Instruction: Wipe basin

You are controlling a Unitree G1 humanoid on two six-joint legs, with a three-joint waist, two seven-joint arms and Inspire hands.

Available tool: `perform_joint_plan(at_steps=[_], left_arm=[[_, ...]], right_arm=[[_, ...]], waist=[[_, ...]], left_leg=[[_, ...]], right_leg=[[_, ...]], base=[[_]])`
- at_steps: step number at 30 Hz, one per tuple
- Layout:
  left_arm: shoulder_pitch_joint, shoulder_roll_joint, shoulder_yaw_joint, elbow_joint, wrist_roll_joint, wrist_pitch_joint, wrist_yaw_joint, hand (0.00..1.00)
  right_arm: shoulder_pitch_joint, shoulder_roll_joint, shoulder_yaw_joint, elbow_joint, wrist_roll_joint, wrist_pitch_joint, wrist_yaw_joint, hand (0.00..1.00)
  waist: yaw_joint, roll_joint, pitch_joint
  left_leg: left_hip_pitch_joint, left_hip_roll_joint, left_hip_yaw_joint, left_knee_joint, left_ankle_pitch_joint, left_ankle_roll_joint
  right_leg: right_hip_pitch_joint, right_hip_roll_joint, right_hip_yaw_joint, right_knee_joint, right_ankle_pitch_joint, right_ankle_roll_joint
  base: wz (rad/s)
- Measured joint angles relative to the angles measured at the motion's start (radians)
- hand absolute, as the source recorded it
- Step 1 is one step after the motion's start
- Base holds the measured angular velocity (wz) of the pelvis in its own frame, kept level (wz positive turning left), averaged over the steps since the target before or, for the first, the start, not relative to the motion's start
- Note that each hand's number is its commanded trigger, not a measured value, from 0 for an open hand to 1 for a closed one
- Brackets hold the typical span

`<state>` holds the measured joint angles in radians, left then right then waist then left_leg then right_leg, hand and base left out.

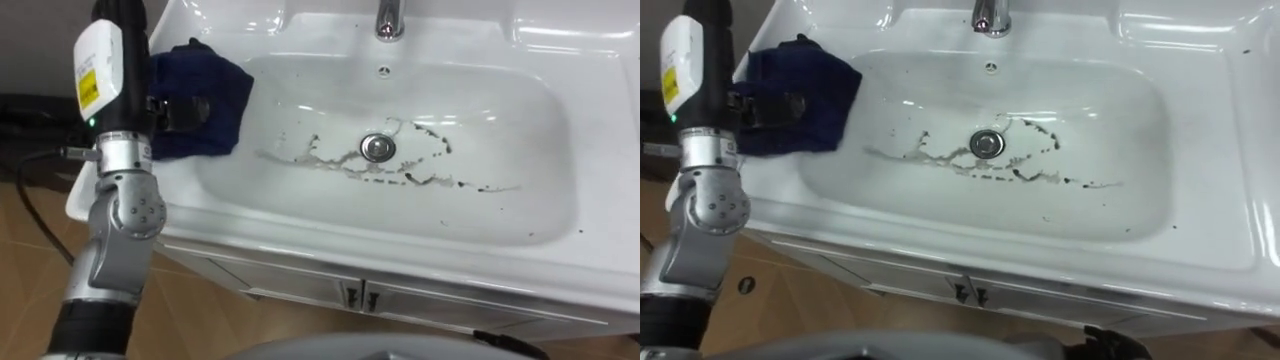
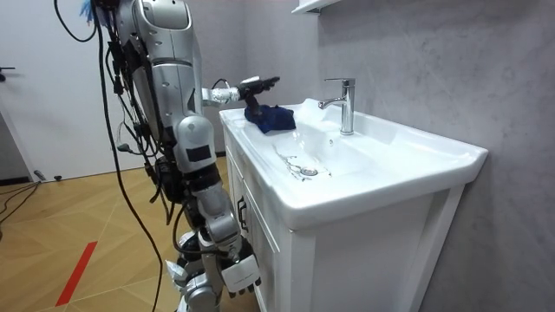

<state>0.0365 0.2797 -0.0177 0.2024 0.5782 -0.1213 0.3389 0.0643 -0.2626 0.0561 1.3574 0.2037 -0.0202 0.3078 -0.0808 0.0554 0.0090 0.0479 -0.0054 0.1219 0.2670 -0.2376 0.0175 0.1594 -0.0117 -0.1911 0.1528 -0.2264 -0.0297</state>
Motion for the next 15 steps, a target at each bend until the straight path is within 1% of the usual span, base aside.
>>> perform_joint_plan(at_steps=[2,10,12,15], left_arm=[[0.0,-0.003,-0.004,0.024,0.0,0.007,-0.004,0.0],[0.0,-0.009,-0.005,0.036,-0.034,0.007,-0.004,0.0],[0.0,-0.016,-0.006,0.063,-0.038,0.007,-0.004,0.0],[0.001,-0.021,-0.008,0.095,-0.038,0.009,-0.007,0.0]], right_arm=[[0.0,0.002,0.0,0.0,0.002,0.0,-0.003,0.0],[0.018,0.006,0.0,-0.028,0.015,0.001,-0.014,0.0],[0.019,0.006,0.0,-0.031,0.018,0.001,-0.014,0.0],[0.019,0.007,-0.001,-0.034,0.019,0.001,-0.014,0.0]], waist=[[0.0,-0.002,0.0004],[0.001,-0.004,-0.001],[0.001,-0.002,-0.0018],[0.002,-0.002,-0.0023]], left_leg=[[-0.001,0.0,-0.001,0.0,0.0,0.0],[0.0,0.002,-0.002,-0.002,0.0,0.0],[0.003,0.009,-0.001,-0.005,0.0,0.0],[0.001,0.008,0.001,-0.002,0.0,0.0]], right_leg=[[-0.001,-0.001,0.0,0.0,0.0,0.0],[-0.002,-0.002,0.001,0.005,0.002,0.0],[-0.002,-0.001,0.001,0.007,0.002,0.0],[-0.002,-0.001,0.003,0.004,0.003,-0.001]], base=[[0.0],[0.0],[0.0],[0.0]])
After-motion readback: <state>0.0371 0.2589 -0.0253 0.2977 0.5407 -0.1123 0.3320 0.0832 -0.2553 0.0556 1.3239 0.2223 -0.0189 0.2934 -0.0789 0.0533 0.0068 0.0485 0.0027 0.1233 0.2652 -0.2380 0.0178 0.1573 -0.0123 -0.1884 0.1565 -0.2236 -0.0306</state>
